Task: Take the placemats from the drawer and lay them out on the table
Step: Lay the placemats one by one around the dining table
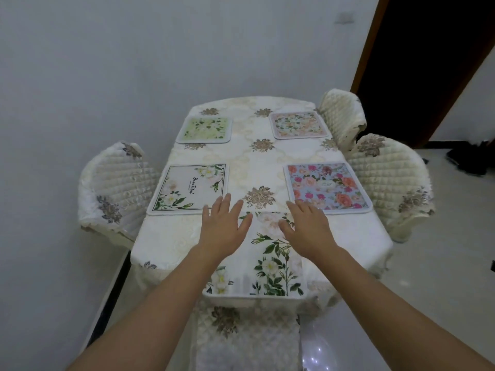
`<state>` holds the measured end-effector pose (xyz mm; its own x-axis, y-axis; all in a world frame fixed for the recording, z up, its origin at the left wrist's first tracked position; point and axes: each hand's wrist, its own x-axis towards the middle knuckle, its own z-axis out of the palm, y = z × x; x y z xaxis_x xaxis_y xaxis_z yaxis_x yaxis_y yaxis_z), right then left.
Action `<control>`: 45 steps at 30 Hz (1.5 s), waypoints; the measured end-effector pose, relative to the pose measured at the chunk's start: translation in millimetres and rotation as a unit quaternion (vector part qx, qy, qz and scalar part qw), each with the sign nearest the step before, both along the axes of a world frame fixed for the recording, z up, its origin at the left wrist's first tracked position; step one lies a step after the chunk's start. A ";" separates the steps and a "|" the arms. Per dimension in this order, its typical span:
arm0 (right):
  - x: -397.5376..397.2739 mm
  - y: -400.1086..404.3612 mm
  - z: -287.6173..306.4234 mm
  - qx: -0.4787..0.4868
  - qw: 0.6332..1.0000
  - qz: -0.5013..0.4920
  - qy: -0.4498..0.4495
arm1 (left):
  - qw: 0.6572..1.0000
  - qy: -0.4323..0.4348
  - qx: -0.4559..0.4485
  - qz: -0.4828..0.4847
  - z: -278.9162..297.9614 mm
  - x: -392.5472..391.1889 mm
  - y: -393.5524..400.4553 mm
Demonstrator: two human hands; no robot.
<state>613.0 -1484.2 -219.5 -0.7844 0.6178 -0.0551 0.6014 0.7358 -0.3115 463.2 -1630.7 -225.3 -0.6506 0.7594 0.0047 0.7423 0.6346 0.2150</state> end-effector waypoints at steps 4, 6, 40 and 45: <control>27.3 -0.5 40.0 0.023 0.999 0.015 0.032 | 0.998 0.055 0.013 0.006 44.8 30.6 3.7; 42.6 0.2 57.1 0.036 0.998 0.029 0.047 | 0.997 0.072 0.023 0.015 65.0 50.6 4.7; 164.6 -22.5 202.8 0.103 0.981 0.035 0.160 | 0.984 0.146 0.099 0.040 202.7 172.6 -28.0; 165.2 -13.1 193.1 0.103 0.981 0.035 0.159 | 0.985 0.137 0.100 0.021 191.7 178.1 -14.3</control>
